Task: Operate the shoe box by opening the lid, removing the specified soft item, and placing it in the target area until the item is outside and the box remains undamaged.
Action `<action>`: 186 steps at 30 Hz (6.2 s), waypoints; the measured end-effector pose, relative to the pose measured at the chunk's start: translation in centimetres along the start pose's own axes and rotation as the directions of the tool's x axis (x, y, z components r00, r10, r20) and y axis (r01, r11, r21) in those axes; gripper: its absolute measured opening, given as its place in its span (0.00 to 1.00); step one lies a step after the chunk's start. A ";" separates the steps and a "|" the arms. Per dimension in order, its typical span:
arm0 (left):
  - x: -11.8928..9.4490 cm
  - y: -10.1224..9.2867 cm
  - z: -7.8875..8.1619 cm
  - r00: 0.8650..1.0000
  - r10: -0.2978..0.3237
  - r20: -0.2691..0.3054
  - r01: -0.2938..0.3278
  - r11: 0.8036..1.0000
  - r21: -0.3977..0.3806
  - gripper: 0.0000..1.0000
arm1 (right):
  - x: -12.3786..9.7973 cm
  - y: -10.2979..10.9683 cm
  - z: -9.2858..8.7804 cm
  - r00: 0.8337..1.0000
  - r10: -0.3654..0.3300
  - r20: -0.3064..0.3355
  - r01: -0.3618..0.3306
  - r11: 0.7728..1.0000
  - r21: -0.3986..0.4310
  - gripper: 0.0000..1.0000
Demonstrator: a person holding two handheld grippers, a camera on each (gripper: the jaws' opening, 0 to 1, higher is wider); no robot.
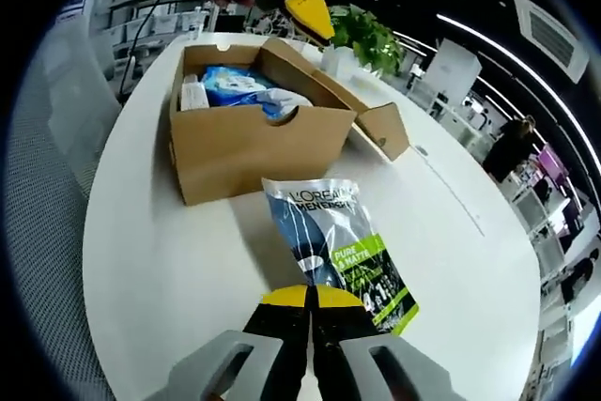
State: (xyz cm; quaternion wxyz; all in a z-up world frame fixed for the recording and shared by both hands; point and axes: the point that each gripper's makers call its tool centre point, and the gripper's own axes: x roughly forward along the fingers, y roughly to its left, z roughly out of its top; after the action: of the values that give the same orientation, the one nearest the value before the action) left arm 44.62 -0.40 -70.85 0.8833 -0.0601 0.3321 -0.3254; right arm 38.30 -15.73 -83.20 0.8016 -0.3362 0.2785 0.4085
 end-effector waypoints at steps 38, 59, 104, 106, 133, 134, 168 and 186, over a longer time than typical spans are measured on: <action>-8.4 9.4 -2.5 0.987 0.162 0.025 -0.160 0.986 -0.053 0.15 | 1.8 -3.1 -1.9 0.992 0.034 -0.123 -0.058 0.978 -0.201 0.00; -11.7 11.9 -4.7 0.971 0.239 -0.011 -0.240 0.970 -0.040 0.16 | 0.0 -3.1 0.0 0.999 0.007 -0.049 -0.009 0.999 -0.037 0.06; -16.4 15.1 -11.3 0.916 0.388 -0.101 -0.393 0.919 -0.027 0.17 | -0.6 0.6 13.4 0.976 0.071 0.207 -0.116 0.969 0.218 0.17; -16.4 15.0 -11.6 0.916 0.387 -0.104 -0.392 0.919 -0.035 0.16 | -0.3 0.9 13.8 0.975 0.078 0.210 -0.125 0.968 0.217 0.16; -16.2 14.6 -13.2 0.905 0.415 -0.095 -0.421 0.906 -0.050 0.04 | 3.9 5.9 17.9 0.958 0.210 0.197 -0.256 0.933 0.252 0.15; -16.2 14.6 -13.2 0.904 0.418 -0.095 -0.424 0.905 -0.049 0.04 | 4.1 6.2 18.1 0.957 0.217 0.195 -0.263 0.931 0.253 0.15; -16.4 14.9 -13.2 0.898 0.431 -0.085 -0.437 0.896 -0.079 0.03 | 10.1 8.7 18.8 0.963 0.262 0.068 -0.261 0.835 0.484 0.17; -16.3 15.3 -13.1 0.896 0.437 -0.080 -0.443 0.891 -0.097 0.03 | 11.1 7.9 19.1 0.967 0.244 0.077 -0.234 0.724 0.649 0.05</action>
State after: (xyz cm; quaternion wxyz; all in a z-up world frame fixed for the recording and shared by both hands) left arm 35.39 22.96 -76.95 0.9195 -0.0241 0.3796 -0.0993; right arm 40.62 7.59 -81.80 0.8067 0.0002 0.4499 0.3832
